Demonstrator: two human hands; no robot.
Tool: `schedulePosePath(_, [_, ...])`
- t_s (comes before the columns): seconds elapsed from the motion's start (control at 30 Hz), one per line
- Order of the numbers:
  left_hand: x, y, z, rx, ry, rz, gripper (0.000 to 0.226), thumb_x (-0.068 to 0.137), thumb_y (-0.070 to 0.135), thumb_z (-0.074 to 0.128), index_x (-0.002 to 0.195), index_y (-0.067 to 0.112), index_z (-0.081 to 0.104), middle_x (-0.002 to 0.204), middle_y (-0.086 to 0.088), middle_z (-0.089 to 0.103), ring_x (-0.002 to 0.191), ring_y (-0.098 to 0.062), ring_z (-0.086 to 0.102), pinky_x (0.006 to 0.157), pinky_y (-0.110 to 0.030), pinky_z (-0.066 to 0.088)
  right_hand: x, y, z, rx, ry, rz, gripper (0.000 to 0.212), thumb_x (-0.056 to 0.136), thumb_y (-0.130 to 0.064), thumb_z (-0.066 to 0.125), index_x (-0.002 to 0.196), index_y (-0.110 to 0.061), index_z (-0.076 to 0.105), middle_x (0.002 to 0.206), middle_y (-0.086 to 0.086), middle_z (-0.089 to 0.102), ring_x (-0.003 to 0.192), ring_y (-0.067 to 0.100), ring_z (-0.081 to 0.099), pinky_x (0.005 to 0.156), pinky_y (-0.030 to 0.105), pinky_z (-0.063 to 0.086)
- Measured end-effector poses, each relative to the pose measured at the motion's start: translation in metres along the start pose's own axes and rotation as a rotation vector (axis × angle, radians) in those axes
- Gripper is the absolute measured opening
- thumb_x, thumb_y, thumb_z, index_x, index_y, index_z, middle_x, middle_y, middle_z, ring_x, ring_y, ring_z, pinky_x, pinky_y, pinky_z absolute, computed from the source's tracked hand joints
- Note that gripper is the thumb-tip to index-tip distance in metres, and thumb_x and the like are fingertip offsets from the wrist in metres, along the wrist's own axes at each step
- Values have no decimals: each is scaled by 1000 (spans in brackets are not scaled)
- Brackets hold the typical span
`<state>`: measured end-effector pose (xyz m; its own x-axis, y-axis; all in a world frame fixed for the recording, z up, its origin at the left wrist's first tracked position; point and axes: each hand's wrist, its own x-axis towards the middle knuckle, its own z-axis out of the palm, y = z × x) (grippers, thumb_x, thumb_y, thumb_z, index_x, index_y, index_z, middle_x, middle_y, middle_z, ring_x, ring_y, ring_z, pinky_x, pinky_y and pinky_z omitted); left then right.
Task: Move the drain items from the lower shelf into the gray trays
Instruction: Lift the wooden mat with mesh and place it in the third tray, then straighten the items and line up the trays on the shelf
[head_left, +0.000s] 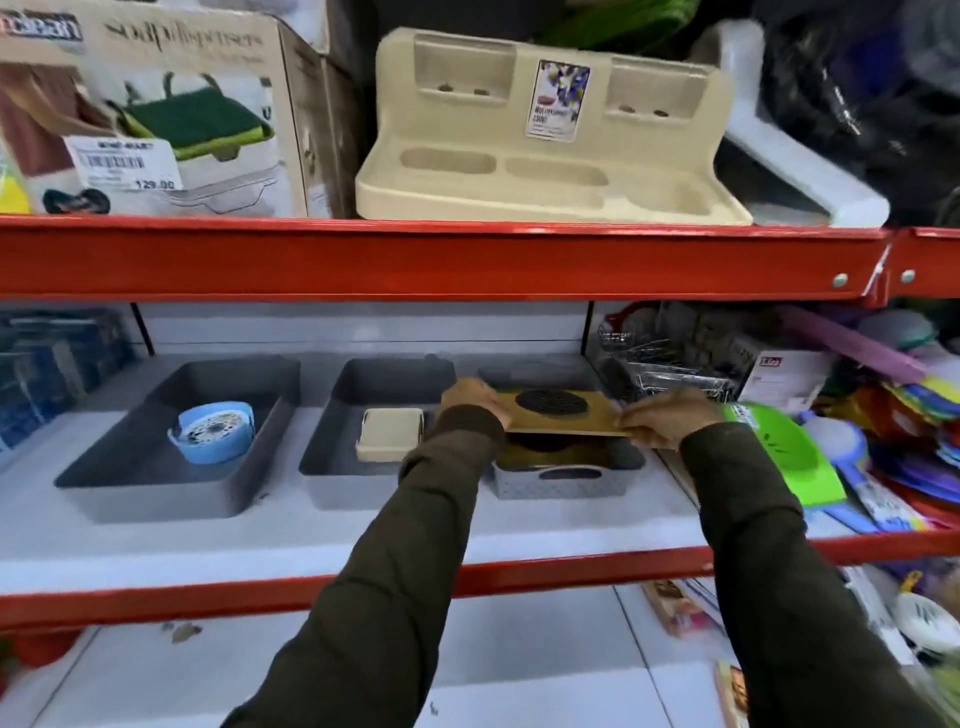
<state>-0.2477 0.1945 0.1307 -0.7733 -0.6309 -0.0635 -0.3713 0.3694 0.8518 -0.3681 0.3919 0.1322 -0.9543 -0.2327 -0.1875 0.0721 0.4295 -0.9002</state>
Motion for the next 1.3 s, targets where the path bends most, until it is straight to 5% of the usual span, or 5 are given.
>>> schedulePosePath(0.23, [16, -10, 4, 86, -7, 18, 28, 88, 16, 65, 113, 7, 72, 118, -12, 70, 108, -31, 65, 99, -32, 49, 17, 3, 20, -371, 173, -95, 26, 81, -16, 73, 98, 4, 77, 105, 21, 76, 94, 35, 73, 93, 43, 57])
schedulePosePath(0.63, [-7, -23, -2, 95, 88, 163, 27, 88, 11, 58, 110, 14, 73, 114, -5, 73, 108, -24, 68, 102, -25, 48, -10, 12, 42, -503, 231, -402, 24, 87, -15, 65, 108, -9, 75, 107, 16, 76, 100, 33, 71, 95, 36, 55])
schedulePosePath(0.87, [-30, -42, -41, 514, 221, 398, 45, 93, 34, 49, 137, 27, 51, 133, -7, 61, 119, -33, 58, 97, -39, 50, -41, -15, 75, -552, 102, -659, 47, 91, -31, 63, 135, -16, 57, 135, 14, 61, 119, 34, 60, 103, 43, 49])
schedulePosePath(1.07, [-33, -70, -96, 589, 279, 340, 50, 93, 37, 49, 142, 25, 48, 143, -3, 55, 130, -29, 51, 110, -39, 43, -65, -44, 134, -550, -22, -688, 48, 92, -37, 59, 137, -21, 54, 131, 11, 64, 118, 33, 61, 101, 42, 50])
schedulePosePath(1.3, [-15, -116, -184, 701, 372, 257, 41, 91, 37, 50, 128, 22, 60, 126, -8, 66, 116, -31, 61, 108, -43, 44, -88, -91, 228, -541, -207, -814, 48, 93, -32, 61, 136, -12, 57, 138, 9, 61, 127, 28, 57, 110, 41, 44])
